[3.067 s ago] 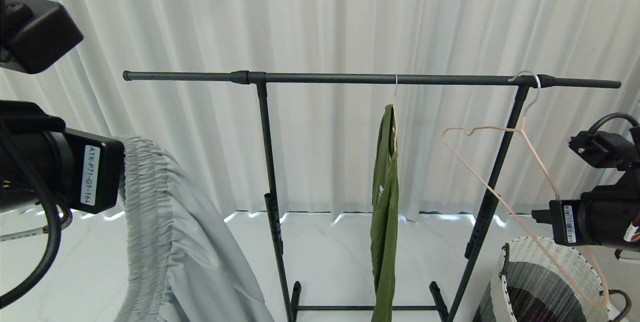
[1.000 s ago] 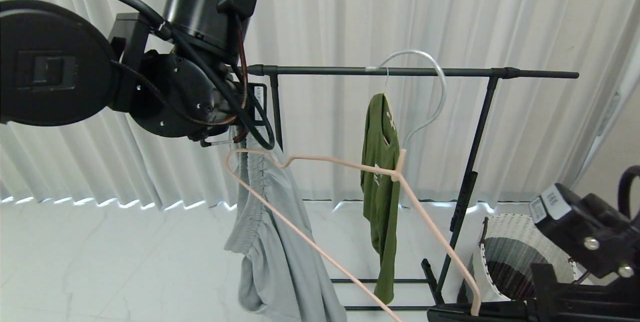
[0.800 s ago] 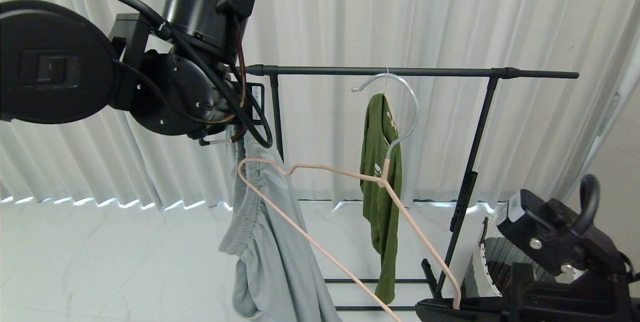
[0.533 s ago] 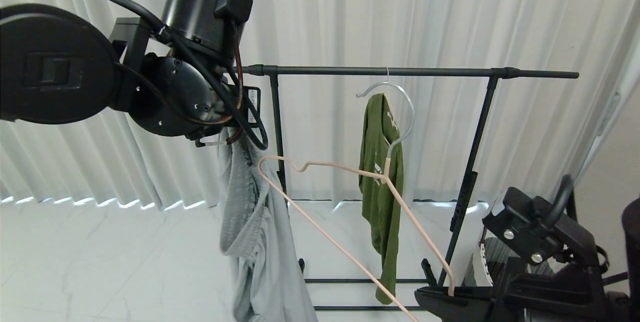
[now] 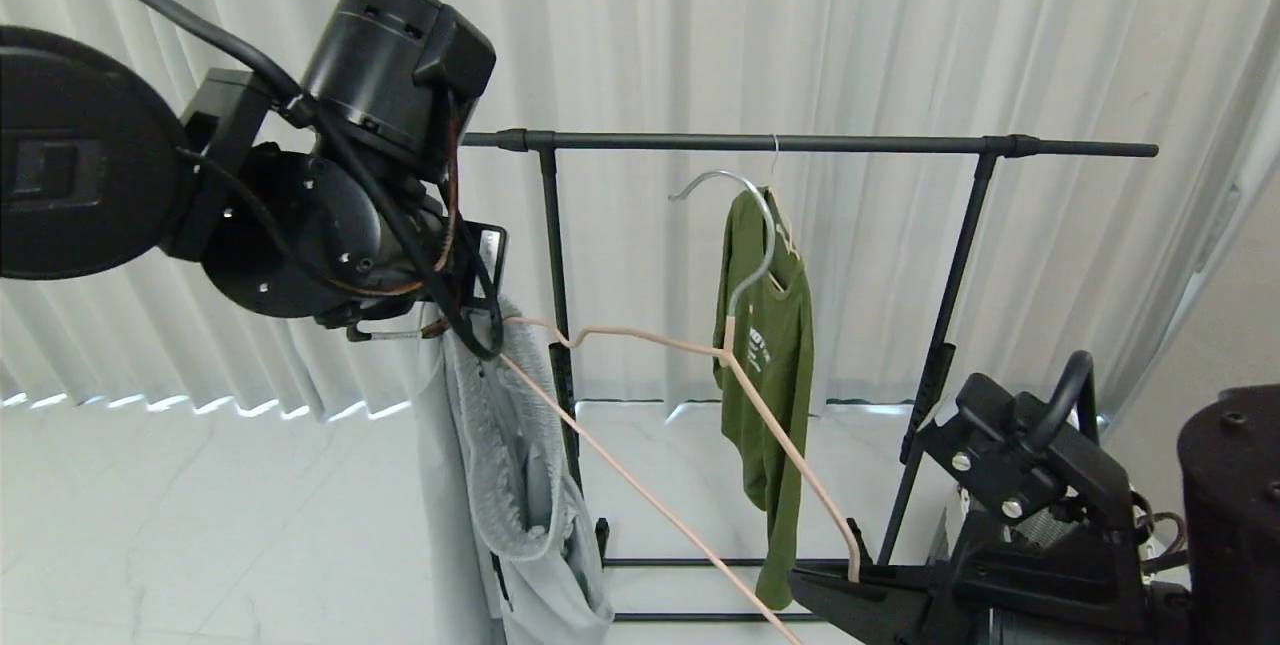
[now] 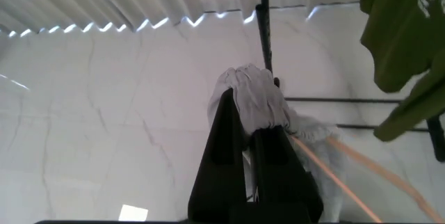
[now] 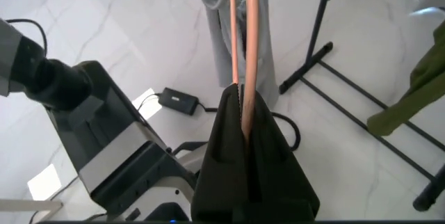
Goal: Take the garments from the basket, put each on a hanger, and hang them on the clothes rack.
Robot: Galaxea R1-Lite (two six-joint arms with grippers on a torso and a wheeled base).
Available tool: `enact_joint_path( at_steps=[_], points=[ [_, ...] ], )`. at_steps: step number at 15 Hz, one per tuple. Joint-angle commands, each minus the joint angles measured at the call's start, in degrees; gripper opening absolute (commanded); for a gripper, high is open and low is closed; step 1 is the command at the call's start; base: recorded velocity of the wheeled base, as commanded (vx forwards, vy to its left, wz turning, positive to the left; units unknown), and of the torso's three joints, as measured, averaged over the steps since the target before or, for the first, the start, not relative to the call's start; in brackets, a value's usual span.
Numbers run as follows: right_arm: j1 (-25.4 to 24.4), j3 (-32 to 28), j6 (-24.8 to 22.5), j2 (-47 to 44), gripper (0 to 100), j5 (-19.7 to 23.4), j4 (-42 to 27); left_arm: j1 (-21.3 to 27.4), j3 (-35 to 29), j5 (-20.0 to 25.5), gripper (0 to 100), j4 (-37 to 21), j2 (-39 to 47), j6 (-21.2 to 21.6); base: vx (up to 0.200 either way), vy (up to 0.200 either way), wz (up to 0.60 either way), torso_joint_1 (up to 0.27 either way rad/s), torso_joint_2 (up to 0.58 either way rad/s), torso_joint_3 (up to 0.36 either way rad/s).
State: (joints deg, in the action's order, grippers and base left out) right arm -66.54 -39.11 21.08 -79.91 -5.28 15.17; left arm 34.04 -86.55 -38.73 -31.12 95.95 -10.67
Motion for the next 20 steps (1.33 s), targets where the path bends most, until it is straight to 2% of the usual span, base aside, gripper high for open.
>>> enact_joint_path(
  at_steps=[1,3,6,7,8,9,10,11,14,17,20],
  points=[
    [-0.1,0.7,0.0,-0.8,0,0.4,0.9,0.8,4.6,2.0,0,-0.3,-5.2,-0.1,0.0,0.0,0.0,0.0,0.0,0.0],
    [-0.1,2.3,0.0,-1.5,0,0.8,4.4,0.9,7.5,5.6,0,-0.3,-8.5,0.0,0.0,0.0,0.0,0.0,0.0,0.0],
    [-0.7,4.4,-0.1,-1.5,0,1.7,8.6,0.9,8.7,6.8,0,-0.3,-9.5,0.0,0.0,0.0,0.0,0.0,0.0,0.0],
    [-2.0,5.5,-0.1,-1.0,0,2.5,8.8,0.9,8.4,9.8,0,-0.3,-10.2,0.3,0.0,0.0,0.0,0.0,0.0,0.0],
    [-2.2,6.8,-0.2,-0.2,0,3.0,8.8,0.9,8.5,12.9,0,-0.3,-11.0,2.1,0.0,0.0,0.0,0.0,0.0,0.0],
    [-2.3,8.5,-0.4,1.2,0,3.8,8.8,0.9,9.6,15.4,0,-0.3,-12.6,6.1,0.0,0.0,0.0,0.0,0.0,0.0],
    [-2.2,9.6,-0.4,2.8,0,4.1,8.8,0.3,11.3,16.7,0,-0.3,-13.5,9.7,0.0,0.0,0.0,0.0,0.0,0.0],
    [-2.2,10.7,-0.4,4.3,0,4.0,8.8,0.1,12.5,17.5,0,-0.3,-14.6,11.5,0.0,0.0,0.0,0.0,0.0,0.0],
    [-2.2,12.4,-0.6,7.0,0,3.8,9.1,0.2,13.3,20.1,0,-0.2,-14.7,11.4,0.0,0.0,0.0,0.0,0.0,0.0],
    [-2.0,12.4,-1.5,5.9,0,3.8,12.7,0.9,13.2,20.3,0,-0.2,-14.5,10.9,0.0,0.0,0.0,0.0,0.0,0.0],
    [-1.9,12.2,-2.5,2.0,0,3.8,17.3,2.9,12.8,20.3,0,-0.2,-14.4,7.9,0.0,0.0,0.0,0.0,0.0,0.0]
  ],
)
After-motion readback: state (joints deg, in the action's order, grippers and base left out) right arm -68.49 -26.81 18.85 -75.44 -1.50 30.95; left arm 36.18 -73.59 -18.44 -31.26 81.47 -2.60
